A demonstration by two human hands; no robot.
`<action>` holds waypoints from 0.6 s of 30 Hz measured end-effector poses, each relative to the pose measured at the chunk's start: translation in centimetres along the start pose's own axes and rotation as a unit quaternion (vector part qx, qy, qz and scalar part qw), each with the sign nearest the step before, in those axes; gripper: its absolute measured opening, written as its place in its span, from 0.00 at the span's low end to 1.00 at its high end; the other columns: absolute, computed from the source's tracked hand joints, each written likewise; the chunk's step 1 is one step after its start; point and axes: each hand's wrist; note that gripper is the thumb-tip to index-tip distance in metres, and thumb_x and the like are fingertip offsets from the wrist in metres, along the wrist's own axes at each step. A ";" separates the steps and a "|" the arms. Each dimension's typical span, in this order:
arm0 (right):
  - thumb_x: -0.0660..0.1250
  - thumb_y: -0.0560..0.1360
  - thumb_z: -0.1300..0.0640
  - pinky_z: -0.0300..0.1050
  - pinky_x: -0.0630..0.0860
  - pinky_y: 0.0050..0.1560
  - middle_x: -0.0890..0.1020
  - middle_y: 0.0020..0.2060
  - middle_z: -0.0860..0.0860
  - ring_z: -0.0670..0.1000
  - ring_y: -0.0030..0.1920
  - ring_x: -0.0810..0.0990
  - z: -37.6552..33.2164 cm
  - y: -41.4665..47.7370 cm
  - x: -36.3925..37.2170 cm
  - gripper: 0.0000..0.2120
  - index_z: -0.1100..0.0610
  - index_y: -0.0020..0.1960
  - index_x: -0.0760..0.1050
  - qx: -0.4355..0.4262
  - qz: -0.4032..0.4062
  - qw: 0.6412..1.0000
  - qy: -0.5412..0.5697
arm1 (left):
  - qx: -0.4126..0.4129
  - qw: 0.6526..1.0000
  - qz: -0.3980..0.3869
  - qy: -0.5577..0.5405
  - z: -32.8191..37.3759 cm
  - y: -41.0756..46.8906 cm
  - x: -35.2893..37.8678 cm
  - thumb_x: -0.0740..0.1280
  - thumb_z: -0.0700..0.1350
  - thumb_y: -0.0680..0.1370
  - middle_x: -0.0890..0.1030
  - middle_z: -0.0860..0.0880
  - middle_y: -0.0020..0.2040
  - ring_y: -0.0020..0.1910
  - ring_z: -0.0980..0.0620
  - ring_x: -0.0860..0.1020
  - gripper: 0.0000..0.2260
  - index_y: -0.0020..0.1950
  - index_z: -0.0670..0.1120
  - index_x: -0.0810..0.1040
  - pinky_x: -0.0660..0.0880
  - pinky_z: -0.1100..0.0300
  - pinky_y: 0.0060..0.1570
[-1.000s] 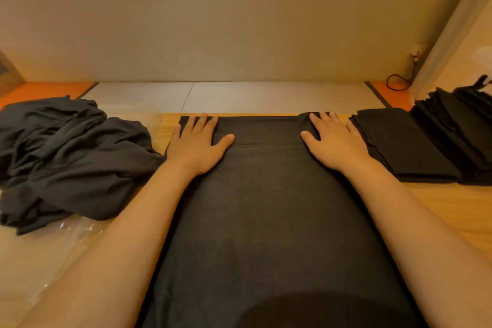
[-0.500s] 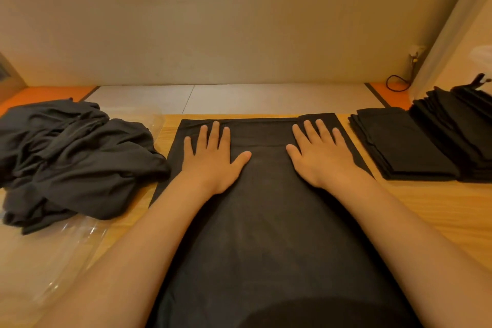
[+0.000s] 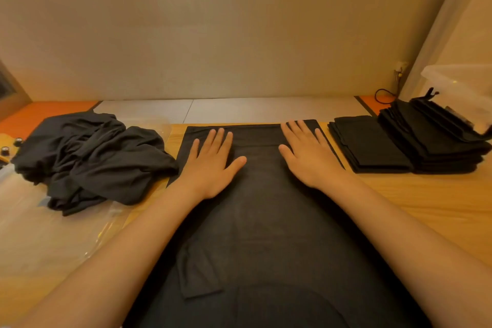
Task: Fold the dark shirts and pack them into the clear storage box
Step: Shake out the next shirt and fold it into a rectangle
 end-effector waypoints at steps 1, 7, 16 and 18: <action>0.45 0.83 0.46 0.49 0.38 0.75 0.44 0.78 0.48 0.47 0.77 0.38 -0.3 -1.7 -0.7 0.27 0.51 0.79 0.42 -0.027 0.006 1.000 0.006 | 0.027 1.000 -0.003 -0.006 0.1 -1.6 -0.3 0.45 0.64 0.80 0.37 0.52 0.79 0.76 0.55 0.35 0.32 0.79 0.51 0.39 0.36 0.50 0.75; 0.44 0.81 0.40 0.39 0.29 0.71 0.38 0.75 0.38 0.38 0.73 0.31 0.7 -13.8 -2.6 0.29 0.43 0.77 0.38 -0.135 -0.031 0.990 -0.020 | 0.170 0.984 -0.026 -0.046 -1.4 -13.5 -1.4 0.46 0.67 0.76 0.37 0.64 0.76 0.73 0.68 0.35 0.33 0.78 0.59 0.39 0.37 0.65 0.74; 0.44 0.73 0.28 0.35 0.37 0.74 0.43 0.73 0.27 0.34 0.74 0.41 5.3 -23.1 -2.2 0.32 0.32 0.74 0.40 -0.161 -0.063 0.984 0.034 | 0.274 0.961 -0.006 0.020 -5.3 -22.3 -0.5 0.62 0.69 0.74 0.43 0.61 0.79 0.77 0.59 0.43 0.42 0.79 0.55 0.44 0.41 0.61 0.74; 0.56 0.68 0.25 0.38 0.38 0.74 0.38 0.73 0.28 0.34 0.74 0.38 6.9 -23.7 -2.4 0.42 0.31 0.73 0.35 -0.170 -0.089 0.981 0.018 | 0.293 0.949 0.015 0.118 -7.0 -22.5 -0.4 0.68 0.68 0.70 0.44 0.54 0.80 0.78 0.54 0.44 0.49 0.80 0.51 0.45 0.44 0.55 0.74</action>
Point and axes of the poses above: each hand's wrist, its own y-axis towards the middle knuckle, its own x-axis out of the palm, z = x × y
